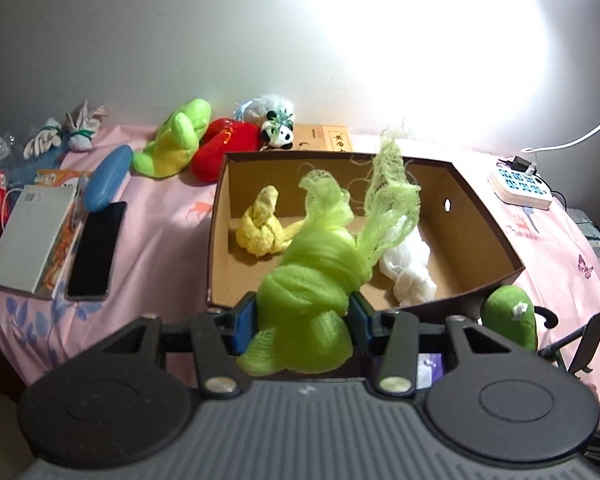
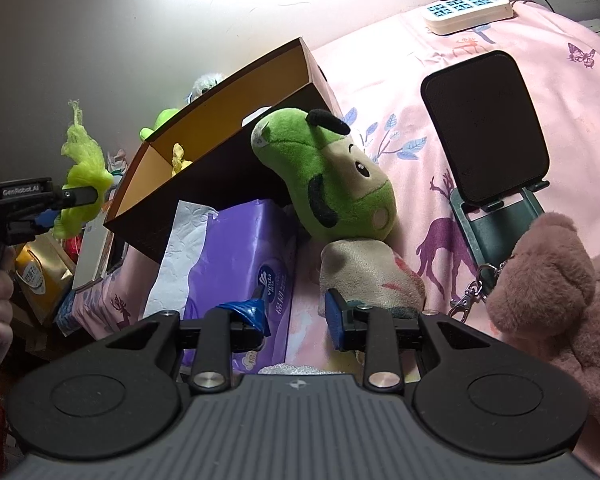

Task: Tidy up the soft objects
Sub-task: 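Lower the scrunchie into the box and open the left gripper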

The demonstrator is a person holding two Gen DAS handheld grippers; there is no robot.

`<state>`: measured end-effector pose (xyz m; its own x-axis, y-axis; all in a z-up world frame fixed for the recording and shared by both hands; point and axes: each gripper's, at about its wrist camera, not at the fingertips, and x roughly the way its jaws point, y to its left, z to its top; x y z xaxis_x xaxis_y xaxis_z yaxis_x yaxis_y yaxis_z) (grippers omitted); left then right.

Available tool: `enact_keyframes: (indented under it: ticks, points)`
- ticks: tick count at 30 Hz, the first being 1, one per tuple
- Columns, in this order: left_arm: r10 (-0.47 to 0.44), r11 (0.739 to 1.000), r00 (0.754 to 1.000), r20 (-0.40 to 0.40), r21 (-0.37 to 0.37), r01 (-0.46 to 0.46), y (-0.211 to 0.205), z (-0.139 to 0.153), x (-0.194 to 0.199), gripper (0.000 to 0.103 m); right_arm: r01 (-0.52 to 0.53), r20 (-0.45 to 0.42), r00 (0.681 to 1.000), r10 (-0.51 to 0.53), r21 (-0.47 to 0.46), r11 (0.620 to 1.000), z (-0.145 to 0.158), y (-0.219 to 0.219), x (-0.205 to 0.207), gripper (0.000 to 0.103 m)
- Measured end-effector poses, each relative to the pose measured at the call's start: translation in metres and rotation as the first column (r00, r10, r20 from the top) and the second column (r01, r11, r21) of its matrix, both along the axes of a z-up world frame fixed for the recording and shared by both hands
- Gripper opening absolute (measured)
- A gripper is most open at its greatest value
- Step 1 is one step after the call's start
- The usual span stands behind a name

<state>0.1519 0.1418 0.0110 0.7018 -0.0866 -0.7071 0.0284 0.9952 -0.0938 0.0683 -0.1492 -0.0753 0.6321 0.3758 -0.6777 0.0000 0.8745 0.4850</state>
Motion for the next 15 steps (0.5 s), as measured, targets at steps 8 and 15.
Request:
enact_keyframes:
  ticks: [8,15]
  points:
    - [0.038,0.998,0.999,-0.029,0.049,-0.037,-0.009,-0.027,0.056,0.048,0.101,0.018,0.995,-0.101,0.024,0.995,0.001,-0.019,-0.005,0.013]
    - [0.069,0.995,0.993,-0.094,0.085,-0.061,-0.009,-0.060,0.089,0.049,0.133,0.025,0.991,-0.133,0.021,0.991,0.001,-0.023,0.000,0.014]
